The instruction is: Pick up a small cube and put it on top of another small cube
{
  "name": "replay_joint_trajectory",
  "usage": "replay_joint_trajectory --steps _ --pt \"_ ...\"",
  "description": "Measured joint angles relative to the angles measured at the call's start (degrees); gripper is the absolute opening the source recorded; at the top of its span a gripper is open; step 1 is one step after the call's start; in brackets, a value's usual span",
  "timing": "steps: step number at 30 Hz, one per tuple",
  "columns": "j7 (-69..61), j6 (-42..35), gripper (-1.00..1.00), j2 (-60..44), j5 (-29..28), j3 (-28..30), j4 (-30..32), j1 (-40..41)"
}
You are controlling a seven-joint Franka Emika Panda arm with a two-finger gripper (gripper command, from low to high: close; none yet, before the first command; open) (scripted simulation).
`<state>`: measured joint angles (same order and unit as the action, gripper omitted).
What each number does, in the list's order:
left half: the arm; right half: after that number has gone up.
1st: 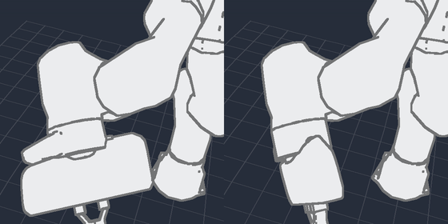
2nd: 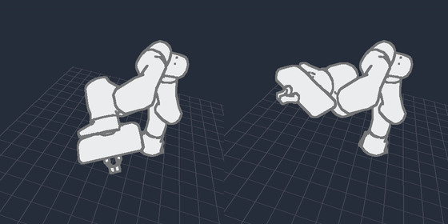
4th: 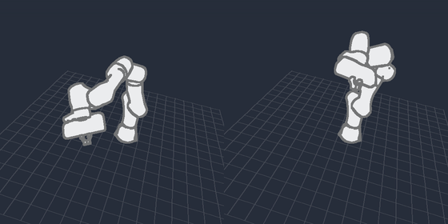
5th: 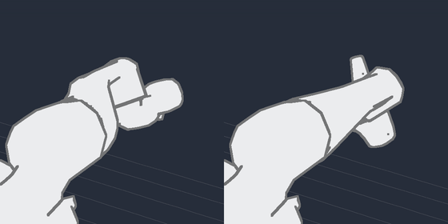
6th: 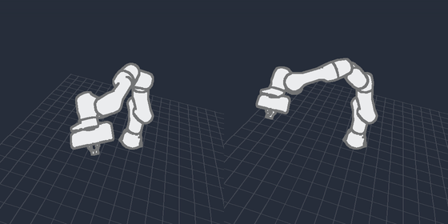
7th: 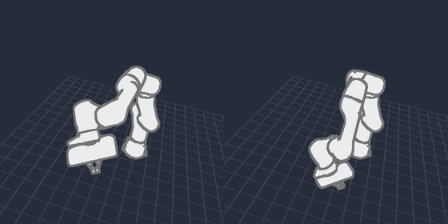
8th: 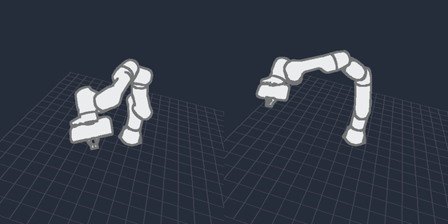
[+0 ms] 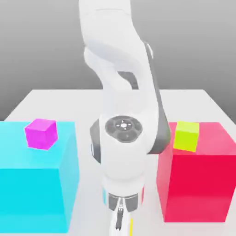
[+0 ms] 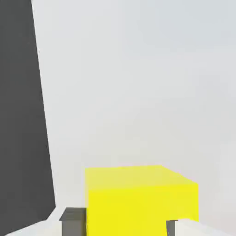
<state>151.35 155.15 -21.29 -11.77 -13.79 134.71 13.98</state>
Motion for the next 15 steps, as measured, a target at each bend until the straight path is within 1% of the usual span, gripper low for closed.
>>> replay_joint_trajectory --steps 7,10,15 --pt "-9.6 -13.2 -1.00 13.6 4.4 -4.5 0.0 0.0" --pt "-14.9 -18.9 -1.00 19.4 7.3 -5.7 -0.2 -1.9" --pt "-23.7 -27.9 -1.00 28.8 12.3 -5.9 -0.3 -5.8"
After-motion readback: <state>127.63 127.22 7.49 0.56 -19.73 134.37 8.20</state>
